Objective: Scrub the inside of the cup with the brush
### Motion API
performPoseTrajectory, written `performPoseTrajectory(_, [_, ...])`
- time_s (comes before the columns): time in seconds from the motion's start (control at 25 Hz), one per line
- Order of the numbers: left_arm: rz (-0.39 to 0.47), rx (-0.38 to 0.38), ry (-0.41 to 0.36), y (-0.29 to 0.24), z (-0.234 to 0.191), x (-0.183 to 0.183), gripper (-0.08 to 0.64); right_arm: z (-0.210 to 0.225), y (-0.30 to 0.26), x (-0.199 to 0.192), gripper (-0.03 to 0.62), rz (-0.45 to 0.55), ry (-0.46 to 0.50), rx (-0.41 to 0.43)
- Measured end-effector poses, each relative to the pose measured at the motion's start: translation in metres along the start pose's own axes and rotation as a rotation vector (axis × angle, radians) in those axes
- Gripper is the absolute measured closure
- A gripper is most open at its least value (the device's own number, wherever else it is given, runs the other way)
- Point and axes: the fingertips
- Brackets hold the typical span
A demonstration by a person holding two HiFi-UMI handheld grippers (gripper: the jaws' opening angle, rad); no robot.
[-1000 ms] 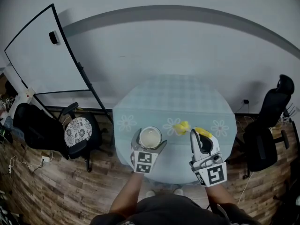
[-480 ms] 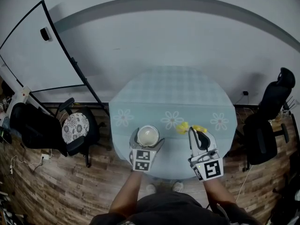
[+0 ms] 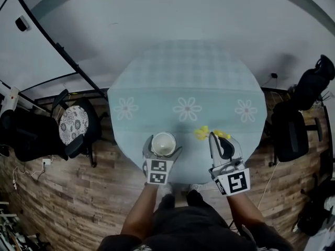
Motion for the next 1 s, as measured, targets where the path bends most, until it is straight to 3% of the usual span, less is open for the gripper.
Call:
performPoseTrajectory(0.24, [-0.088,-0.032,0.022,-0.036,0.006,-0.052,-0.008,0.006,-0.01,-0.046,0.554,-0.063,-0.032,-0.001])
performPoseTrajectory(0.48, [-0.181,-0.05,-0.022,-0.055,0.019,-0.099,-0.008,0.014,-0.005,-0.078,0.554,-0.099,-0.058,-0.01])
performPoseTrajectory(1.0, [-0.242,-0.057,0.004,-0.08,0.027,-0.146,-0.008,0.025,0.003,-0.117,0.554,-0.137,-0.108,-0.051])
Point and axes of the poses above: the fingertips, and each gripper's own axes: y backward along the fingers, z to its right, x out of its top, and after that the axes turned 1 degree about -x, right-handed
